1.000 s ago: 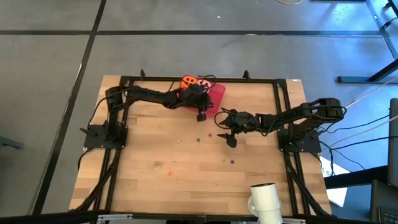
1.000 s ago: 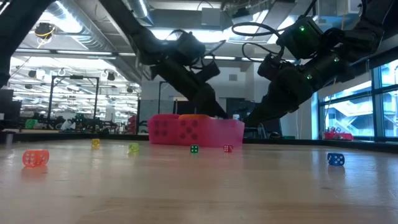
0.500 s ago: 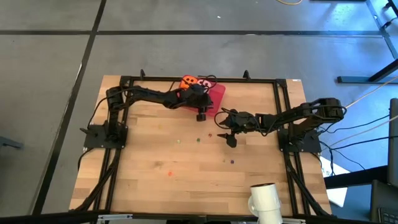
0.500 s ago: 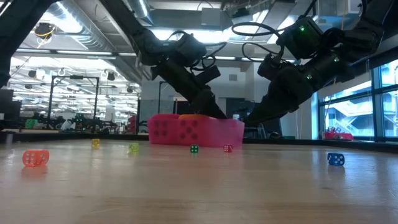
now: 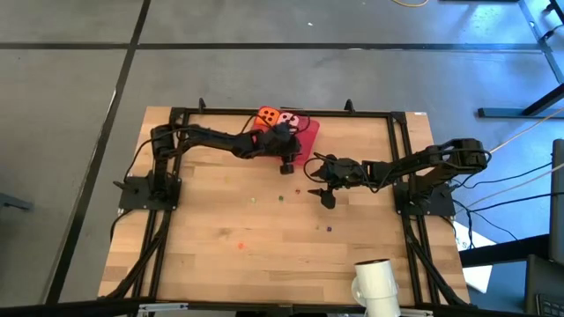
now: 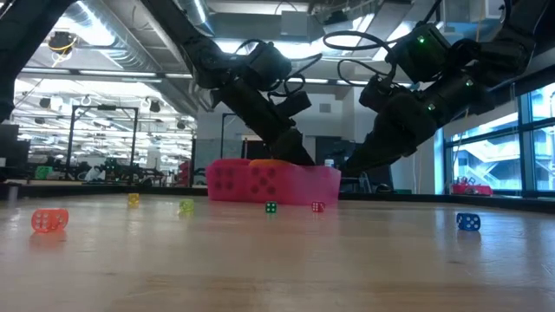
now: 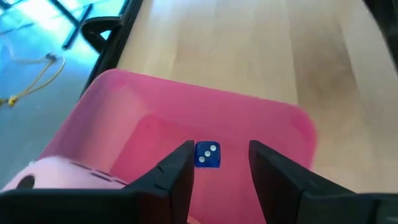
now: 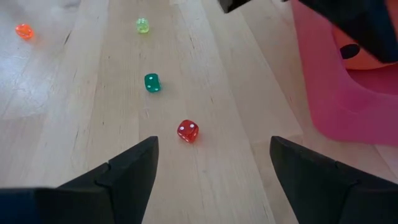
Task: Pick & Place Dice
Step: Put the top small blue die into the red bin, then put the small red die into the red bin
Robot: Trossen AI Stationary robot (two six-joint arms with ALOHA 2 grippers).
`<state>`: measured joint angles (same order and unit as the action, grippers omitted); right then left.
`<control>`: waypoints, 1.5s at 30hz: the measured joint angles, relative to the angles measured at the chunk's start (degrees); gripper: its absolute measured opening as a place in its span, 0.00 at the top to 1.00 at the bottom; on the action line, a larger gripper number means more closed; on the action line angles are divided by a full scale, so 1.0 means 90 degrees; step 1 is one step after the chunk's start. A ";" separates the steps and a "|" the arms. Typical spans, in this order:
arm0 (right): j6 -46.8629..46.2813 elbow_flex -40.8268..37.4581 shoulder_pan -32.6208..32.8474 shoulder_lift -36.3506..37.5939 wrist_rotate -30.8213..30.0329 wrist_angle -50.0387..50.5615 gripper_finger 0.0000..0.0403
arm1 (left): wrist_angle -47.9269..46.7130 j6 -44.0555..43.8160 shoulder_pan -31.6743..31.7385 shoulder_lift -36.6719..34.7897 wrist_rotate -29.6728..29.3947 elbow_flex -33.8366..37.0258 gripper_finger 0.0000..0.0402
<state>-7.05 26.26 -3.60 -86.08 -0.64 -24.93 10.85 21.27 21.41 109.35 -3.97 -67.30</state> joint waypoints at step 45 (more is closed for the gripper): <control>-0.0001 0.0000 0.0001 0.0000 0.0002 0.0000 0.24 | -0.0921 -0.0641 -0.0108 -0.0540 0.0564 0.0001 0.64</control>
<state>-7.06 26.26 -3.59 -86.08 -0.62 -24.93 2.55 15.50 20.44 104.49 1.10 -67.29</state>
